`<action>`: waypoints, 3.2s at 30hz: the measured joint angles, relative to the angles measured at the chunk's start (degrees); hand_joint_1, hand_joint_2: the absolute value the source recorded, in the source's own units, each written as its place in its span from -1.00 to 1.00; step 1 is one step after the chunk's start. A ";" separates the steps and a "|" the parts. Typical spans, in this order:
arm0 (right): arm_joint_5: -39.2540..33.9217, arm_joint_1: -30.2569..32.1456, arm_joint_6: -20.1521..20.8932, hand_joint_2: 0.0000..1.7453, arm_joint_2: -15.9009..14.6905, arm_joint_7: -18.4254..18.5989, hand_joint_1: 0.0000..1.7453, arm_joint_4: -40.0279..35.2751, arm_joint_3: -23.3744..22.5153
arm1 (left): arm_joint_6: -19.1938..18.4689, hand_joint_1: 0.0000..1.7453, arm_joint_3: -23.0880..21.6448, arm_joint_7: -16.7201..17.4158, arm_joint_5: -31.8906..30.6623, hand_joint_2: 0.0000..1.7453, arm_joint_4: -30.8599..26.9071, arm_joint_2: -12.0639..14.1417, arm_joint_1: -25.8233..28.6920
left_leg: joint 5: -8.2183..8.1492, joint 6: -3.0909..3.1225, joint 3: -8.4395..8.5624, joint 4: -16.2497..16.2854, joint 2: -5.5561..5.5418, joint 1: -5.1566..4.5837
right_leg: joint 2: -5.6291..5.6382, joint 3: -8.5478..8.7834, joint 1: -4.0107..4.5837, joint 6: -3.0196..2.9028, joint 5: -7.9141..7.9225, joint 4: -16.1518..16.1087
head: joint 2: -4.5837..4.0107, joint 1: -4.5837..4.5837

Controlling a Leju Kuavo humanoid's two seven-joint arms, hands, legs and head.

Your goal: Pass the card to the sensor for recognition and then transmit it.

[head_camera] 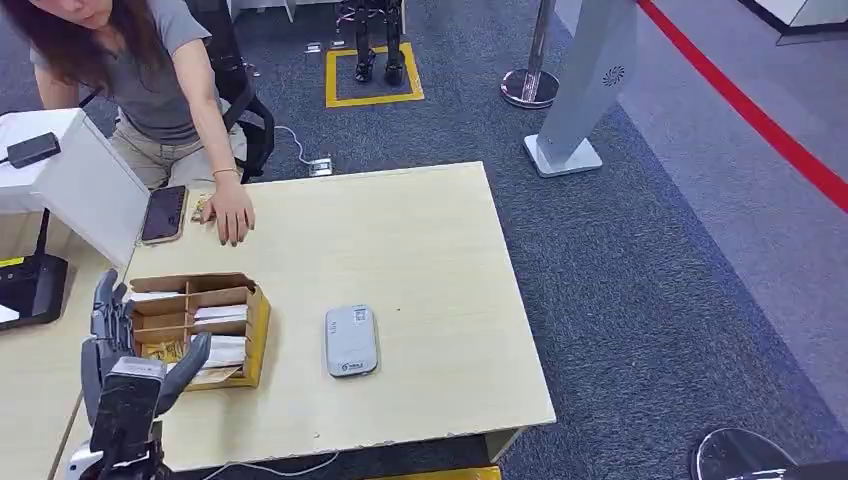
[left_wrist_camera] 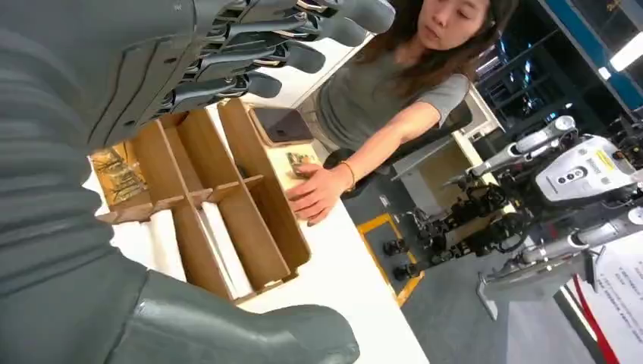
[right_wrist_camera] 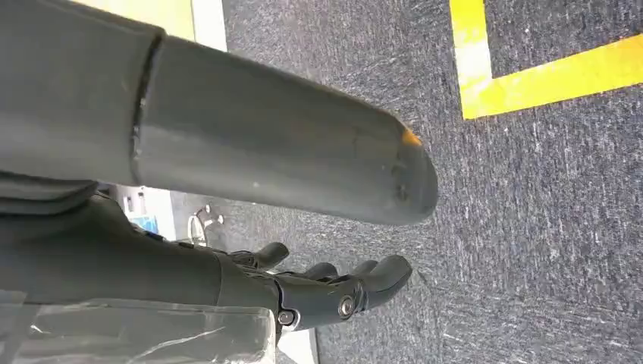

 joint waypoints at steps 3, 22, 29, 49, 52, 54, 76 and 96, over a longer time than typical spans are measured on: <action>0.02 0.00 0.00 -1.00 0.02 0.15 -1.00 0.00 0.00 | 0.11 -1.00 0.00 0.00 0.09 1.00 0.00 -0.02 0.08 | 0.00 0.00 0.00 0.00 0.00 0.00 | 0.00 0.00 0.00 0.00 0.00 0.00 | 0.00 0.00; -0.55 0.00 -0.31 -1.00 0.04 0.13 -1.00 0.00 0.00 | 5.26 -1.00 -0.09 4.68 -19.06 1.00 0.13 0.59 0.86 | 0.00 0.00 0.00 0.00 0.00 0.00 | 0.00 -0.01 0.00 0.00 0.00 0.00 | 0.00 0.00; -0.63 0.00 -0.37 -1.00 0.28 0.57 -1.00 0.00 -0.02 | 8.02 -1.00 -0.24 7.15 -29.09 1.00 1.12 1.70 2.07 | 0.00 0.00 0.00 0.00 0.00 0.00 | 0.00 -0.01 0.00 0.00 0.00 0.00 | 0.00 0.00; 0.13 -0.10 -0.33 -1.00 0.55 -0.50 -1.00 0.00 0.00 | 13.16 -1.00 -4.26 5.99 -45.90 1.00 3.63 4.44 2.47 | 0.00 0.00 0.00 0.00 0.00 0.00 | 0.00 0.00 0.00 0.00 0.00 0.00 | 0.00 0.00; 0.24 -0.10 -0.26 -1.00 0.55 -0.48 -1.00 0.00 0.02 | 14.45 -1.00 -6.15 5.90 -47.98 1.00 4.31 5.62 2.88 | 0.00 0.00 0.00 0.00 0.01 0.00 | 0.01 -0.01 0.00 0.00 0.00 0.00 | 0.00 0.00; 0.37 -0.10 -0.24 -1.00 0.55 -0.50 -1.00 0.00 0.04 | 14.93 -1.00 -7.50 5.90 -48.87 1.00 4.79 6.27 3.16 | 0.00 0.00 0.00 0.00 0.00 0.00 | 0.00 -0.01 0.00 0.00 0.00 0.00 | 0.00 0.00; 0.55 -0.11 -0.13 -1.00 0.55 -1.07 -1.00 0.00 1.22 | 16.61 -1.00 -18.89 10.81 -51.08 1.00 11.74 16.48 4.06 | 0.00 0.00 0.00 0.00 0.01 0.00 | 0.00 -0.01 0.00 0.00 0.00 0.00 | 0.00 0.00; -0.35 -0.10 -0.87 -1.00 0.55 -0.48 -1.00 0.00 1.25 | 15.32 -1.00 -27.71 33.80 -66.64 1.00 11.34 26.63 2.80 | 0.01 -0.01 0.01 -0.01 0.00 0.02 | 0.00 -0.02 0.01 0.00 0.00 0.01 | 0.00 -0.02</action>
